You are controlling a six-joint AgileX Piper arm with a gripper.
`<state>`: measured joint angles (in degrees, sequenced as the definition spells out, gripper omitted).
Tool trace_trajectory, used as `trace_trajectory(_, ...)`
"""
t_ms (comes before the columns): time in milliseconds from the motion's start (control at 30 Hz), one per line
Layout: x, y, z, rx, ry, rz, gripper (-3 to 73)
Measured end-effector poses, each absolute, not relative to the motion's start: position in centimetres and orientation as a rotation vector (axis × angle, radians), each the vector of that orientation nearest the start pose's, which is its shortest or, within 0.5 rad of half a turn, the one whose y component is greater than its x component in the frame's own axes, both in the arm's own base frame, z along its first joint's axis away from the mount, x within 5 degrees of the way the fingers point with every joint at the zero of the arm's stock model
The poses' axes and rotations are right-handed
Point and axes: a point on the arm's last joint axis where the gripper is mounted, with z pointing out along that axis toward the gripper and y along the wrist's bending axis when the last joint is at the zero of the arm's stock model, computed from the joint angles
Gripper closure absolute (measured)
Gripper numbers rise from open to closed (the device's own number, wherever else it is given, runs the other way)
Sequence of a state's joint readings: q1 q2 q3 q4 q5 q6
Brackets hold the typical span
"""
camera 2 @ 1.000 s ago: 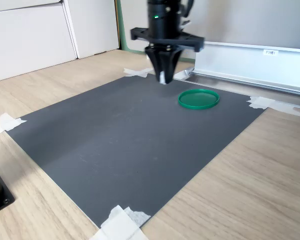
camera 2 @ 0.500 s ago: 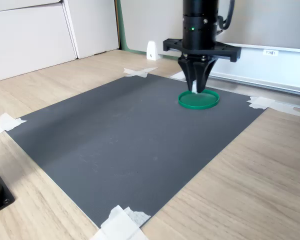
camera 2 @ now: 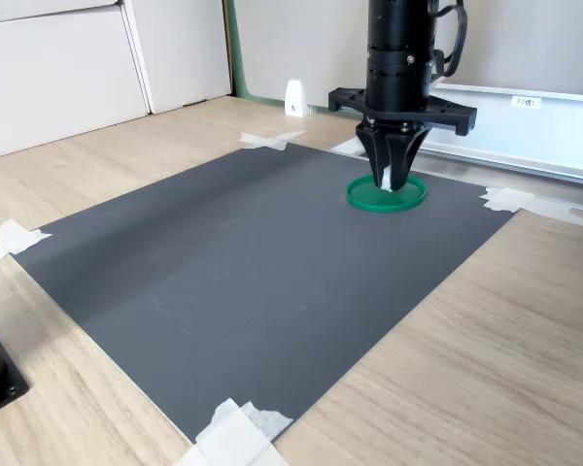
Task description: Grasp a white terminal and put it on the green lid.
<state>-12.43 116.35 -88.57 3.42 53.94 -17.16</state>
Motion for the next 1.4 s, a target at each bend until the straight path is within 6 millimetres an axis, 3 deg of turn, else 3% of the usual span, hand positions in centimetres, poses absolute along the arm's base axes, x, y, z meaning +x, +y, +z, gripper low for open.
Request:
trace_trajectory(167,41.1,-8.9,19.4,-0.093,2.903,-0.013,51.3)
trace_trajectory(267,41.0,-8.9,19.7,-0.108,2.895,-0.017,41.7)
trace_trajectory(400,40.7,-8.8,21.4,-0.113,2.856,-0.032,28.7)
trace_trajectory(500,40.3,-8.7,23.3,-0.107,2.81,-0.046,24.7)
trace_trajectory(600,39.4,-8.4,26.2,-0.087,2.735,-0.051,29.2)
trace_trajectory(733,37.0,-7.4,31.3,-0.047,2.556,-0.028,48.8)
trace_trajectory(800,35.2,-6.6,34.0,-0.012,2.437,0.009,60.4)
trace_trajectory(867,33.1,-5.8,36.6,0.022,2.31,0.04,66.3)
trace_trajectory(1000,27.9,-4.0,39.9,0.035,2.106,0.058,69.6)
trace_trajectory(1133,23.2,-2.4,39.3,-0.016,2.001,0.017,70.0)
trace_trajectory(1400,15.2,-0.9,32.7,-0.033,1.857,-0.05,70.0)
